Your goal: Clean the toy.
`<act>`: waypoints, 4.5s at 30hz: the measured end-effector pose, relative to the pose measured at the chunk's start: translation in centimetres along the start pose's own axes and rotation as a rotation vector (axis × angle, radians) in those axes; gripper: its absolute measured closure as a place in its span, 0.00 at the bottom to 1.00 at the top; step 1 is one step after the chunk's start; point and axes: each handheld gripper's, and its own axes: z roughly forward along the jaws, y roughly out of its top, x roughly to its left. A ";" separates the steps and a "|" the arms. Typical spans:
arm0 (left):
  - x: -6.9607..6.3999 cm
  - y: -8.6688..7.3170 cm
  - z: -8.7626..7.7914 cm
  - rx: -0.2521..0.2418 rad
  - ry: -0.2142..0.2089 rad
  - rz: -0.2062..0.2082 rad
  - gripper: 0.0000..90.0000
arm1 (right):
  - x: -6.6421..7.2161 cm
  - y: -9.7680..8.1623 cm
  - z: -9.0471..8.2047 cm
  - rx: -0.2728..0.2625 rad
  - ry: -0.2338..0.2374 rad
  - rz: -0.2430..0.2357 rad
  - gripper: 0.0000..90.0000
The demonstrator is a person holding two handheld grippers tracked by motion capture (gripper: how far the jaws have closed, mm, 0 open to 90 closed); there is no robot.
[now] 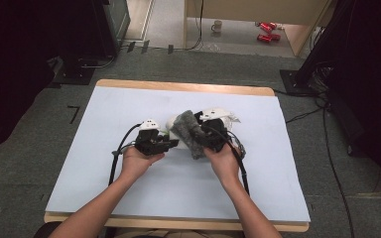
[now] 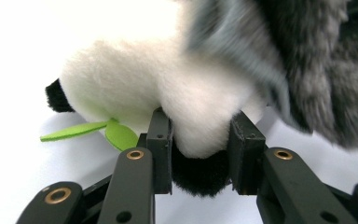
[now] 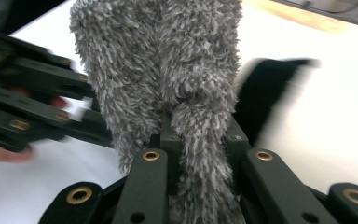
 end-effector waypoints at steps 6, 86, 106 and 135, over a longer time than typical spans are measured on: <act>0.5 0.0 0.1 0.001 -0.018 -0.011 0.74 | -2.4 0.1 -2.1 -0.031 -0.008 0.076 0.87; 0.0 0.0 0.6 0.014 -0.014 0.022 0.75 | -5.2 -1.3 -4.0 -0.041 -0.024 0.130 0.88; 0.2 0.0 0.7 0.016 -0.022 0.035 0.74 | -8.6 -3.1 -5.0 -0.067 -0.078 0.222 0.87; 1.2 0.9 -2.7 0.061 -0.067 -0.057 0.73 | -5.0 -0.7 -5.7 -0.021 0.019 0.168 0.88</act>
